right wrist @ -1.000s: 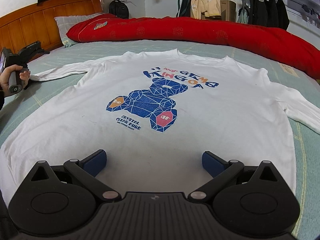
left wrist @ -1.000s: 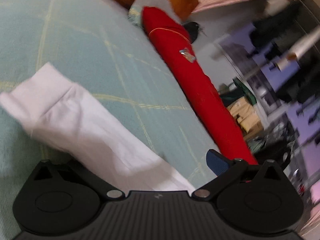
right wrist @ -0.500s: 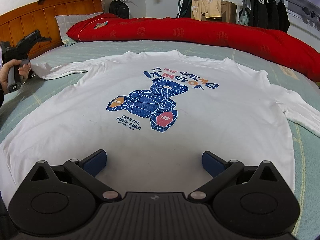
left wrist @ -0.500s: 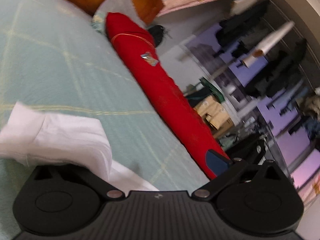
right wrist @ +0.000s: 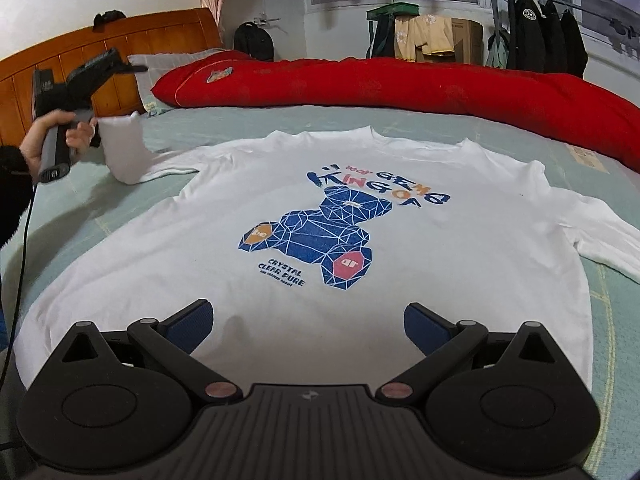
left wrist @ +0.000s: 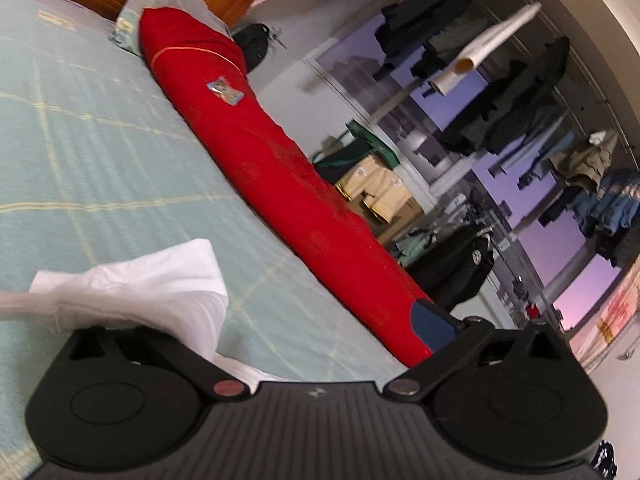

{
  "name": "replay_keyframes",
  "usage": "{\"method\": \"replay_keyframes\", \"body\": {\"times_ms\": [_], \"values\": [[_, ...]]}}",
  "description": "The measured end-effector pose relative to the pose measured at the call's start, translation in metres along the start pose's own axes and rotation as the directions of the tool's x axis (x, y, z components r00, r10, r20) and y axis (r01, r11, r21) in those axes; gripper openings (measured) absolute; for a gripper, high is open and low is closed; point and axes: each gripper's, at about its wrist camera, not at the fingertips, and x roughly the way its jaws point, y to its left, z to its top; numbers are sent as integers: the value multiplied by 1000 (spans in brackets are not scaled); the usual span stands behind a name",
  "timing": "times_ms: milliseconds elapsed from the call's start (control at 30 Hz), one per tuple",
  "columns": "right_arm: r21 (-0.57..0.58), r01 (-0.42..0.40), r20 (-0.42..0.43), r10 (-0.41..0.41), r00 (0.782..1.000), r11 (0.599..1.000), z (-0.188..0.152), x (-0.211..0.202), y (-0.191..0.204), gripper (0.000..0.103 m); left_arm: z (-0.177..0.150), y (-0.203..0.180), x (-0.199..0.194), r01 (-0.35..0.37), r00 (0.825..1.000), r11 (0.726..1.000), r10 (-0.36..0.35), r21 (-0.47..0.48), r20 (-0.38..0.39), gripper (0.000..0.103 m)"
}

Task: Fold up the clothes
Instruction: 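Grasp the sleeve cuff with the left gripper and lift it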

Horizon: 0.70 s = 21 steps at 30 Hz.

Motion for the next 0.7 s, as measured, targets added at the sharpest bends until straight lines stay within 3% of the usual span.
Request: {"method": "replay_keyframes", "body": {"times_ms": [533,700], "values": [[41,-17,-7,18,1000,999,1,-2,-6,103,-27,-65,30,66,991,997,-61,38,-122,100],[104,-9,-23,11,1000,994,3,-3,-14,103,-33,-83,37,85,986,995,-76,51,-151,100]]}}
